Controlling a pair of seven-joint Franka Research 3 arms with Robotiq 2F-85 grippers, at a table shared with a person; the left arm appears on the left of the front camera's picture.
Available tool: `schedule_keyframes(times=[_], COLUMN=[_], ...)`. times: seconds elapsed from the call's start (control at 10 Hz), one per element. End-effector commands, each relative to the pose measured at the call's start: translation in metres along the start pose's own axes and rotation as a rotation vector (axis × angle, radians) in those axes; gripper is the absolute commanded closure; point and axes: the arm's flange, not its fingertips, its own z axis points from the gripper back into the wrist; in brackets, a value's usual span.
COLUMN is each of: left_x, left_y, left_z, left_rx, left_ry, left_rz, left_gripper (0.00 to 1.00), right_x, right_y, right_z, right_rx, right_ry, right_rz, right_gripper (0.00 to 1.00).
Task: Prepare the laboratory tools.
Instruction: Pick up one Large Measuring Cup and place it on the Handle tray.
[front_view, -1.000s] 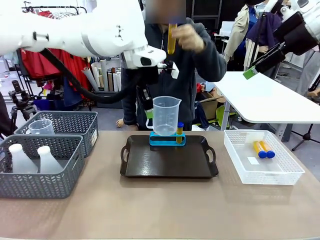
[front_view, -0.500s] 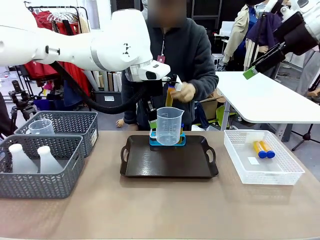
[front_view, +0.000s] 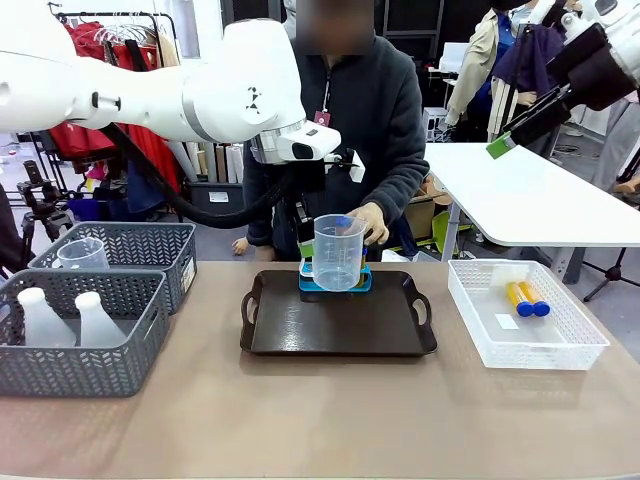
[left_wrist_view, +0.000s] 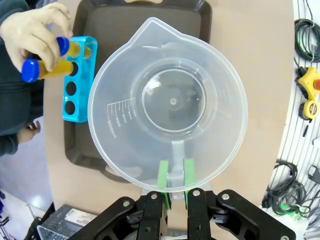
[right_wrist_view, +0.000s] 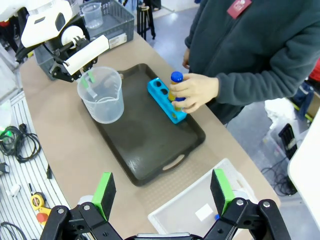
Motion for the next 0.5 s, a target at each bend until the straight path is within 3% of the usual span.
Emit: schedule_keyframes(times=[0.0,0.2,0.4], left_x=[0.0,0.0,-0.026], left_y=[-0.001,0.0,0.012], left_z=[0.001,0.0,0.015], left_rx=[0.003,0.0,0.048], left_ry=[0.0,0.0,-0.001], left_rz=[-0.001,0.0,0.055], left_gripper=[1.0,1.0,1.0], right_x=[0.0,0.0,0.0], right_y=[-0.001,-0.001,-0.001], right_z=[0.0,0.0,0.0], right_rx=[0.016,0.016,0.016], right_ry=[-0.022,-0.022,-0.022], right_rz=[0.0,0.0,0.0], right_gripper=[0.0,0.0,0.0])
